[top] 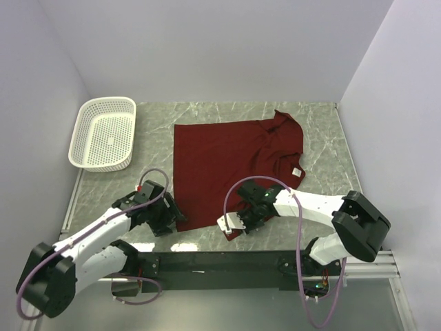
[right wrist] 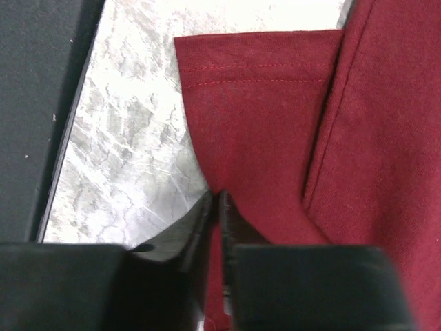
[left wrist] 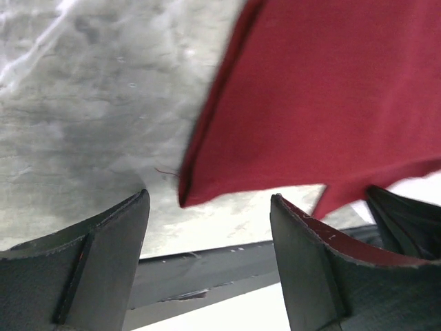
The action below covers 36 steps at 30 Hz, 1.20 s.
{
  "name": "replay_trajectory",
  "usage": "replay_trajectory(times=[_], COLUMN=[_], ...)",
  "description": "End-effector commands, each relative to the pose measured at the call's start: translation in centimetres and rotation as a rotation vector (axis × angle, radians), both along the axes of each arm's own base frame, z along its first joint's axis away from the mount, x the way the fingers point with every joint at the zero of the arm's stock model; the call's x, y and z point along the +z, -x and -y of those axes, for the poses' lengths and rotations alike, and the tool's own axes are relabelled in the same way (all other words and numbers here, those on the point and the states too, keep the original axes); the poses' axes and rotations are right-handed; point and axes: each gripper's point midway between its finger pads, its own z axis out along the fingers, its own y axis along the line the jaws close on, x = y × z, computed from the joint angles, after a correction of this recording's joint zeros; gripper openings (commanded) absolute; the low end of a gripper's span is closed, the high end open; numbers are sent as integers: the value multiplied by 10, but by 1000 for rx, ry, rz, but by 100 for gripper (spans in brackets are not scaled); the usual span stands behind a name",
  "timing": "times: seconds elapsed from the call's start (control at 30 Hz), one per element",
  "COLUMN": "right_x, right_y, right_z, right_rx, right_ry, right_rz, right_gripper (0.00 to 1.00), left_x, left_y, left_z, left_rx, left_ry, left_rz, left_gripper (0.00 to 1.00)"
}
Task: Fold and stack the t-shirts
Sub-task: Flatten the tshirt out
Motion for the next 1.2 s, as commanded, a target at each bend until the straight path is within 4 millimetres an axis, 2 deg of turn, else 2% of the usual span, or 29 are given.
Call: replay_trajectory(times=[0.0, 0.1, 0.17, 0.23, 0.27, 0.3, 0.33, 0.37, 0.4, 0.43, 0.47, 0.5, 0.53, 0.57, 0.63, 0.67, 0.77, 0.87, 0.97, 1.13, 1.17], right_x=[1, 4, 6, 17, 18, 27, 29, 31, 39, 40, 40, 45, 45, 44, 45, 45, 51, 59, 66, 68, 66], right_y=[-2, 0, 1, -3, 3, -4, -3, 4, -3, -7, -3, -7, -5, 0, 7, 19, 30, 32, 38, 52, 49], right_z=[4, 10, 22, 35, 51, 63, 75, 91, 103, 122, 139, 154, 166, 187, 207, 220, 244, 265, 293, 327, 333], right_rx=[-1, -1, -9, -17, -15, -23, -26, -26, -21, -73, -100, -84, -95, -157, -165, -197, -258, -298, -397, -511, -523], right_ry=[25, 36, 68, 71, 113, 100, 111, 144, 145, 169, 202, 228, 255, 298, 348, 378, 434, 485, 578, 635, 640], right_rz=[19, 32, 47, 85, 71, 108, 110, 89, 144, 151, 140, 185, 183, 153, 143, 95, 72, 73, 25, -77, -62], right_gripper=[12, 0, 0, 0, 0, 0, 0, 0, 0, 0, 0, 0, 0, 0, 0, 0, 0, 0, 0, 0, 3], left_x=[-5, -5, -10, -12, -13, -16, -18, -21, -24, -26, -28, -28, -27, -27, -22, -20, -6, 13, 24, 22, 22], left_y=[-7, -12, -11, -11, -11, -10, -9, -9, -7, -7, -7, -7, -9, -9, -16, -19, -27, -33, -32, -28, -29], left_z=[1, 1, -3, -3, -3, -4, -4, -5, -7, -7, -8, -8, -9, -9, -9, -10, -9, 3, 13, 16, 16], left_rx=[28, 18, 13, 3, 3, 3, 3, 2, 0, -2, -6, -4, -1, -5, -6, -14, -49, -124, -186, -203, -202], left_ry=[-29, -72, -115, -125, -125, -128, -131, -138, -147, -152, -159, -162, -166, -170, -177, -186, -193, -132, -74, -48, -48], left_rz=[3, -1, -21, -20, -21, -25, -29, -32, -40, -46, -48, -48, -41, -37, -9, 4, 60, 140, 190, 194, 195], left_gripper=[76, 76, 76, 76, 76, 76, 76, 76, 76, 76, 76, 76, 76, 76, 76, 76, 77, 77, 78, 78, 78])
